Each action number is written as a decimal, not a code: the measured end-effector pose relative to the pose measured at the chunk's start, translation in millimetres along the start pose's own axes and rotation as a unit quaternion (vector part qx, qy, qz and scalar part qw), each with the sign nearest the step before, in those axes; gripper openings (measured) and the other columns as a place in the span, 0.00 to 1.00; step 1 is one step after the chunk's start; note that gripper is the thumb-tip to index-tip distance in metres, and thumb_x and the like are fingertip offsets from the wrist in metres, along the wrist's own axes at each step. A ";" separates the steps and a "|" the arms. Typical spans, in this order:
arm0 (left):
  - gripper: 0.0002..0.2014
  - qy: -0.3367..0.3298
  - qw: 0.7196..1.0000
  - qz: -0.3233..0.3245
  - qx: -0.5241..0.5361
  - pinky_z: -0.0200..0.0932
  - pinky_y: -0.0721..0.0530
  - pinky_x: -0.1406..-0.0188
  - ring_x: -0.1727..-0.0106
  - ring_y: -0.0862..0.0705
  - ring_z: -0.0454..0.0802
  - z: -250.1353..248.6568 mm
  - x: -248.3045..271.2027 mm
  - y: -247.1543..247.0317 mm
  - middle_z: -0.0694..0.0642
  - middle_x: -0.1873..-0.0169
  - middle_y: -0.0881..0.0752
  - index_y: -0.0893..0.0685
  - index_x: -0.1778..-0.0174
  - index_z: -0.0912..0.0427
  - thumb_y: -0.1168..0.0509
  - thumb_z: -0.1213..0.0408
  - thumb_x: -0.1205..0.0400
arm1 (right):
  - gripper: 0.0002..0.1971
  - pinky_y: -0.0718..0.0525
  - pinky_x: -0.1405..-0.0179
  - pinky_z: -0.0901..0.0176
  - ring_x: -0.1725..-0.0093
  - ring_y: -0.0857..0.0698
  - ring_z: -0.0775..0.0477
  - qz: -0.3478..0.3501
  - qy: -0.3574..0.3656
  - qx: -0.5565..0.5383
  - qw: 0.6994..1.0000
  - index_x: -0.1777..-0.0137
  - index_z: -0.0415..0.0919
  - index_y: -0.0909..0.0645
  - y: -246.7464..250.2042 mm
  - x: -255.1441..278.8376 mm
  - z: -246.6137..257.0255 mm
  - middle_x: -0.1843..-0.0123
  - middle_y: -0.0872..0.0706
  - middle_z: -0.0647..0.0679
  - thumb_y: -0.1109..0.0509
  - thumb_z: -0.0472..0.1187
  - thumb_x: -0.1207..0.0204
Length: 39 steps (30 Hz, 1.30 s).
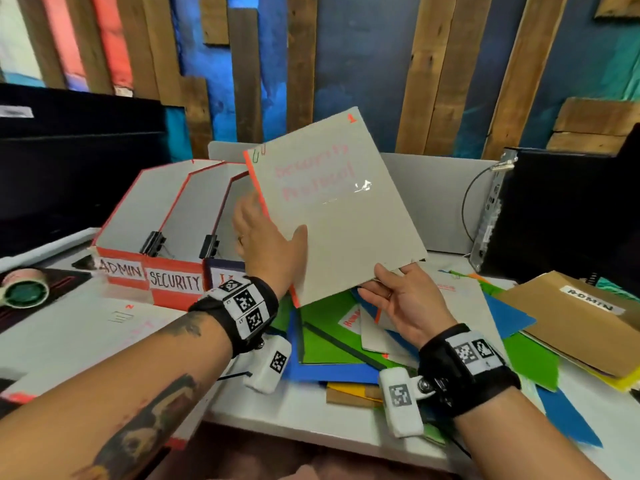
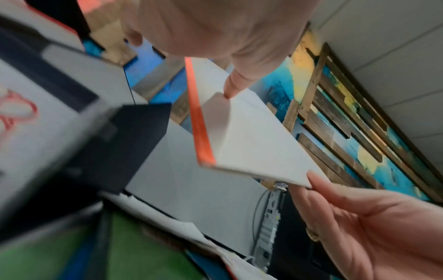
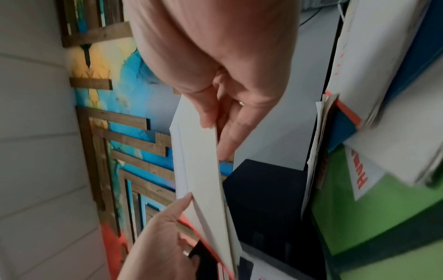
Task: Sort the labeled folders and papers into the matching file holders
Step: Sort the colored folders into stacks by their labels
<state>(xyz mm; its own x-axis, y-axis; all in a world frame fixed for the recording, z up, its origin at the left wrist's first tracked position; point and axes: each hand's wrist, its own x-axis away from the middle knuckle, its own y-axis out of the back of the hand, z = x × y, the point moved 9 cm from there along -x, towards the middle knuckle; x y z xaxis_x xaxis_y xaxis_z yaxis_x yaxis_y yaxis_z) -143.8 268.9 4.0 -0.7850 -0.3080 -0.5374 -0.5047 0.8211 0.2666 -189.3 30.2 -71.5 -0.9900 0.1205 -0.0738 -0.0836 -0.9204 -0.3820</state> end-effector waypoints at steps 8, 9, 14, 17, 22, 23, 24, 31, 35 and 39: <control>0.44 -0.071 0.946 0.075 -0.307 0.76 0.66 0.20 0.14 0.73 0.66 2.9 -6.2 31.4 0.64 0.13 0.67 0.48 0.13 0.51 0.33 0.45 0.21 | 0.12 0.08 0.59 0.54 0.60 0.10 0.47 0.134 -0.074 0.070 0.986 0.34 0.38 0.20 -102.9 -11.7 -64.2 0.52 0.09 0.42 0.37 0.30 0.13; 0.47 -0.038 0.933 0.108 -0.342 0.77 0.66 0.20 0.15 0.73 0.69 15.7 -3.0 28.5 0.67 0.14 0.67 0.51 0.12 0.55 0.34 0.42 0.21 | 0.11 0.08 0.58 0.53 0.61 0.10 0.47 0.156 -0.089 0.086 0.980 0.36 0.39 0.20 -118.5 -11.7 -73.5 0.54 0.09 0.43 0.38 0.29 0.13; 0.49 0.136 0.890 0.192 -0.389 0.77 0.66 0.19 0.14 0.70 0.72 90.1 24.5 35.4 0.73 0.14 0.65 0.58 0.11 0.64 0.43 0.36 0.17 | 0.14 0.07 0.54 0.40 0.66 0.11 0.42 0.216 -0.165 0.179 0.945 0.46 0.37 0.21 -172.7 -11.1 -123.9 0.63 0.11 0.39 0.43 0.21 0.17; 0.49 0.227 0.848 0.229 -0.421 0.78 0.62 0.19 0.13 0.65 0.72 127.5 32.7 47.7 0.72 0.13 0.61 0.57 0.11 0.63 0.43 0.36 0.17 | 0.15 0.07 0.55 0.37 0.64 0.09 0.37 0.215 -0.230 0.235 0.920 0.38 0.32 0.21 -184.6 -8.2 -159.9 0.52 0.11 0.30 0.41 0.21 0.18; 0.24 0.221 0.778 0.391 -0.440 0.55 0.32 0.21 0.20 0.28 0.64 155.0 45.6 51.5 0.66 0.21 0.26 0.28 0.19 0.66 0.45 0.56 0.08 | 0.16 0.09 0.72 0.48 0.67 0.08 0.36 0.160 -0.339 0.272 0.886 0.30 0.26 0.25 -177.4 -0.2 -203.6 0.52 0.11 0.30 0.37 0.23 0.17; 0.21 0.198 0.767 0.425 -0.438 0.51 0.28 0.26 0.23 0.24 0.61 159.1 47.9 49.6 0.65 0.24 0.22 0.23 0.22 0.66 0.45 0.60 0.08 | 0.15 0.09 0.71 0.49 0.67 0.08 0.37 0.160 -0.341 0.282 0.883 0.32 0.26 0.23 -176.8 0.0 -205.6 0.56 0.11 0.31 0.35 0.23 0.18; 0.20 0.194 0.758 0.440 -0.441 0.49 0.26 0.27 0.25 0.22 0.60 161.5 50.5 50.9 0.63 0.25 0.21 0.22 0.24 0.66 0.45 0.61 0.08 | 0.12 0.08 0.69 0.49 0.67 0.08 0.37 0.158 -0.337 0.287 0.883 0.37 0.25 0.21 -176.1 -0.5 -205.1 0.60 0.10 0.32 0.33 0.23 0.20; 0.23 0.166 0.733 0.450 -0.482 0.49 0.24 0.27 0.26 0.21 0.57 156.5 51.6 44.2 0.60 0.26 0.20 0.23 0.23 0.63 0.44 0.53 0.08 | 0.12 0.10 0.61 0.49 0.57 0.12 0.42 0.136 -0.261 0.326 0.898 0.41 0.35 0.19 -161.1 -9.3 -167.1 0.48 0.14 0.39 0.24 0.36 0.22; 0.22 0.137 0.740 0.442 -0.489 0.48 0.17 0.33 0.35 0.15 0.55 144.3 46.7 27.6 0.57 0.36 0.14 0.19 0.29 0.61 0.36 0.50 0.13 | 0.05 0.17 0.67 0.54 0.58 0.19 0.48 0.098 -0.151 0.365 0.914 0.53 0.42 0.17 -138.5 -15.5 -115.6 0.55 0.16 0.46 0.23 0.38 0.22; 0.19 0.063 0.790 0.418 -0.444 0.45 0.14 0.43 0.43 0.14 0.55 105.2 35.6 -5.9 0.57 0.44 0.14 0.16 0.35 0.63 0.33 0.53 0.16 | 0.05 0.18 0.62 0.54 0.57 0.18 0.47 0.017 -0.093 0.364 0.927 0.53 0.40 0.15 -91.6 -21.8 -76.7 0.55 0.15 0.45 0.21 0.39 0.24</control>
<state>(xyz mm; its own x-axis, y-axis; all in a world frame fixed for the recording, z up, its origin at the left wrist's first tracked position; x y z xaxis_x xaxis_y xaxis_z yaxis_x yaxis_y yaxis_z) -131.1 303.6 -100.8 -0.9789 0.0725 0.1911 0.1988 0.1200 0.9727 -151.3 140.4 -105.5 -0.9903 0.0825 0.1120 -0.0391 -0.9378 0.3450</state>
